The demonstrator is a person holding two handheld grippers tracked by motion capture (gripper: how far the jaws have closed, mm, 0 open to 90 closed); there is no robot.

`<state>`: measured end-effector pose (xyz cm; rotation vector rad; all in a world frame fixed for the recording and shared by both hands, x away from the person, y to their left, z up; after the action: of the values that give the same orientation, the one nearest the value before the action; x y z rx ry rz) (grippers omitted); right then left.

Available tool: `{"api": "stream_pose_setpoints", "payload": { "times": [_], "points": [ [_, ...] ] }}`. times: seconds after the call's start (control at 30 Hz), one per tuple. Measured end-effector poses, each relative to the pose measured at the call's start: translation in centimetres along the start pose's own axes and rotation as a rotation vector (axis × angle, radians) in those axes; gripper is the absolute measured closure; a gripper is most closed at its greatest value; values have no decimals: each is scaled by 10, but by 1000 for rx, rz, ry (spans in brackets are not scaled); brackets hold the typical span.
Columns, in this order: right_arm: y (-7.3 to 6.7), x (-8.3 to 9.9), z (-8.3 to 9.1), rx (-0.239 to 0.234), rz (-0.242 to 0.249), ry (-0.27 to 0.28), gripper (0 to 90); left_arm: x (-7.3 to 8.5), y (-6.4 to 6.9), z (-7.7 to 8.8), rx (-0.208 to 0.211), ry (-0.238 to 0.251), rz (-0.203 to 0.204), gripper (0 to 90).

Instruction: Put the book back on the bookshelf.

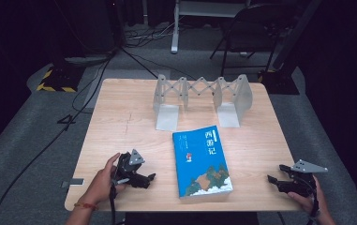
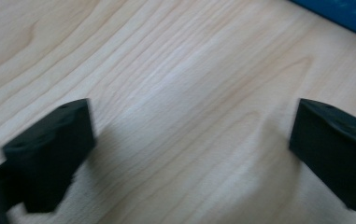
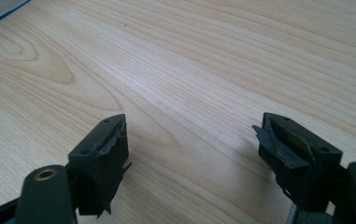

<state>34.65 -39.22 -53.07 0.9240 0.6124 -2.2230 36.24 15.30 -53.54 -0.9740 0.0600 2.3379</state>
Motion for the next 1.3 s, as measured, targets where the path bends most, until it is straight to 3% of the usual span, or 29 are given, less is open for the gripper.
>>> {"api": "stream_pose_setpoints", "payload": {
  "times": [0.1,0.27,0.37,0.5,0.57,0.6,0.67,0.73,0.87,0.93,1.13,1.3],
  "points": [
    [0,0,0,-2,2,0,245,-4,-2,-4,21,6,-21,1],
    [0,-1,0,-7,10,-3,247,-10,2,-9,-12,1,15,0],
    [0,-2,-2,-23,25,-4,262,-13,5,-11,6,3,-8,1],
    [-3,-5,-5,-55,49,-21,262,-21,12,-16,-1,4,-2,3],
    [-8,-10,-8,-87,109,-61,261,-27,18,-19,15,10,-31,3],
    [-14,-16,-13,-103,152,-101,269,-33,21,-24,7,2,-14,3],
    [-18,-20,-17,-120,172,-108,269,-37,22,-28,-1,9,-14,4],
    [-27,-28,-26,-191,202,-108,266,-45,25,-34,-4,3,-3,4],
    [-50,-48,-48,-265,297,-154,296,-60,30,-46,-5,4,1,5],
    [-59,-55,-58,-287,342,-174,302,-63,26,-50,-21,0,21,4],
    [-65,-65,-76,-366,353,-195,314,-71,17,-59,-31,-7,36,3],
    [-75,-64,-80,-383,378,-206,314,-85,17,-72,-32,-7,36,2]
  ]
}}
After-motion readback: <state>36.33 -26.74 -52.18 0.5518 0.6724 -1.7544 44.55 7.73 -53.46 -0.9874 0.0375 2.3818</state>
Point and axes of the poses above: each handheld gripper's, and its own axes: z roughly backward along the jaws, x roughly out of its underside, y roughly to its right, the point moved 4 cm from there along -z, roughly forward along the jaws, and after that the axes turned 15 degrees about -x, right-handed, at the moved point
